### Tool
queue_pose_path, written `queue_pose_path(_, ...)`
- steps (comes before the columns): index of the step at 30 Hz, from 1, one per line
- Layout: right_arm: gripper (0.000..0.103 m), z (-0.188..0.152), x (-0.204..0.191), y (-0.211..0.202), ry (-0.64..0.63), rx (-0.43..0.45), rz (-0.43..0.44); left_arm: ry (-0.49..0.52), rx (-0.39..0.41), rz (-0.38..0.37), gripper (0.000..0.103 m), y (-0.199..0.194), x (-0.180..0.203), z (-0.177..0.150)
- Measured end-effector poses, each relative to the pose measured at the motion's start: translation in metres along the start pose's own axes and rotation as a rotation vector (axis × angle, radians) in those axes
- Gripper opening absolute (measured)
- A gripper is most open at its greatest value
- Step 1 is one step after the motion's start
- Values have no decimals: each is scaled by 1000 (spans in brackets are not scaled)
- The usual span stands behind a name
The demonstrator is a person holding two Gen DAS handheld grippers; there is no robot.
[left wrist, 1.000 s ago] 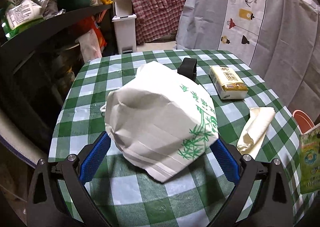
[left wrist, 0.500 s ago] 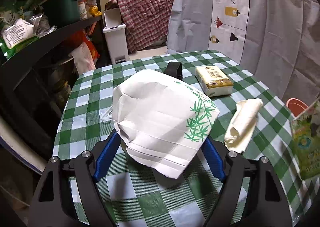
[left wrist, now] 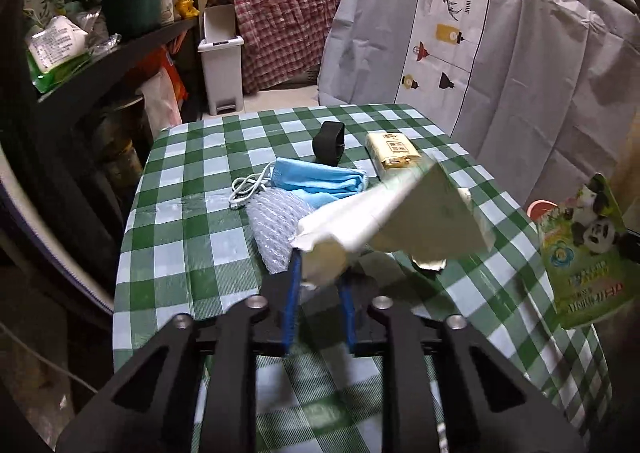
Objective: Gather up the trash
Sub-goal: 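Carry the paper bag and wrapper over the pink bucket with both grippers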
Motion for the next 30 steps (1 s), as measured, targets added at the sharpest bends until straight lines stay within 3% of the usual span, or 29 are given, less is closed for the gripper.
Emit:
queue_pose_path(3, 0, -1, 1, -3, 2, 0, -2, 2, 13, -9, 2, -11, 3, -2)
queue_pose_path(11, 0, -3, 0, -10, 1, 2, -7, 6, 32, 12, 1, -32, 3, -8)
queue_pose_path(19, 0, -2, -2, -14, 3, 12, -3, -52, 58, -52, 1, -66, 2, 2)
queue_pose_path(30, 0, 0, -12, -33, -3, 48, 16, -47, 95, -79, 1, -108, 25, 9)
Point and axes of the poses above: each gripper's, at about its wrist camera, not at the fingertips, and y roughly the way its jaws point, x to its right, z to its top, the point moved 8 cm from there along y, roughly the way its jaws point, and after that the axes turned 10 degrees about z, right-handed, at the moved point
